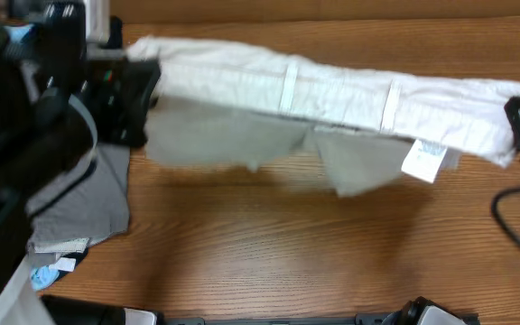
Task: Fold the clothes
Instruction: 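Lift the shorts by the waistband and lay them flat, pulling apart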
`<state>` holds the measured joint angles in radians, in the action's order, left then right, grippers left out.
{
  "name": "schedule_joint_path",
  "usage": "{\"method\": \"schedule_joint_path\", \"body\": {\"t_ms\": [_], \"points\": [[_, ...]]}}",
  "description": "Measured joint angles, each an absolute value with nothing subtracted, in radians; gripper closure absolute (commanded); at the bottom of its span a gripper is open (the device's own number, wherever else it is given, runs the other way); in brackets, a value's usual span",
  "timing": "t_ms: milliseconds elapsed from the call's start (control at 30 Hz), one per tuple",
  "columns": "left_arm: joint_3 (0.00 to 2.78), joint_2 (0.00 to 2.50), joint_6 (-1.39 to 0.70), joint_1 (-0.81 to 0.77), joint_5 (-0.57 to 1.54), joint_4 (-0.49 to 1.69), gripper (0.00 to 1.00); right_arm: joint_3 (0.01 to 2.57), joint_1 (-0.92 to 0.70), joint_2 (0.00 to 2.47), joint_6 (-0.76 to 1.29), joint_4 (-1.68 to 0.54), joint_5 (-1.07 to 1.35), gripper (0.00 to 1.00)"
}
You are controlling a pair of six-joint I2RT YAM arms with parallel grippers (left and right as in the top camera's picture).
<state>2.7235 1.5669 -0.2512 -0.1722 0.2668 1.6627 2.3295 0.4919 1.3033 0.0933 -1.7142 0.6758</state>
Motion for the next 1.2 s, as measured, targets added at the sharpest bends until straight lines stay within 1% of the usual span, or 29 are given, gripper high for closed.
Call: {"method": "schedule_joint_path", "body": {"t_ms": [100, 300, 467, 567, 700, 867, 1067, 1133, 1167, 1200], "points": [[2.707, 1.545, -0.251, -0.168, 0.262, 1.694, 0.96, 2.303, 0.502, 1.234, 0.101, -1.713, 0.654, 0.96], [2.575, 1.531, -0.251, -0.168, 0.258, 1.694, 0.96, 2.166, 0.512, 1.079, 0.111, -1.714, 0.59, 0.96], [2.397, 1.537, -0.255, -0.168, 0.27, 1.693, 0.96, 1.998, 0.512, 1.085, 0.113, -1.721, 0.599, 0.96], [2.289, 1.563, -0.256, -0.171, 0.294, 1.664, 0.96, 1.917, 0.508, 1.154, 0.112, -1.726, 0.603, 0.96], [2.171, 1.637, -0.259, -0.178, 0.32, 1.521, 0.96, 1.889, 0.458, 1.313, 0.106, -1.683, 0.599, 0.96], [2.113, 1.777, -0.26, -0.18, 0.292, 1.319, 0.96, 1.882, 0.343, 1.534, 0.104, -1.514, 0.56, 0.96], [2.106, 1.958, -0.26, -0.177, 0.194, 1.102, 0.96, 1.877, 0.224, 1.761, 0.113, -1.296, 0.49, 0.96], [2.105, 2.017, -0.261, -0.172, 0.173, 1.034, 0.94, 1.876, 0.197, 1.824, 0.121, -1.214, 0.475, 0.96], [2.104, 2.042, -0.261, -0.17, 0.167, 1.003, 0.91, 1.876, 0.185, 1.853, 0.127, -1.17, 0.466, 0.96], [2.104, 2.07, -0.261, -0.167, 0.16, 0.969, 0.85, 1.875, 0.173, 1.881, 0.131, -1.127, 0.459, 0.96]]}}
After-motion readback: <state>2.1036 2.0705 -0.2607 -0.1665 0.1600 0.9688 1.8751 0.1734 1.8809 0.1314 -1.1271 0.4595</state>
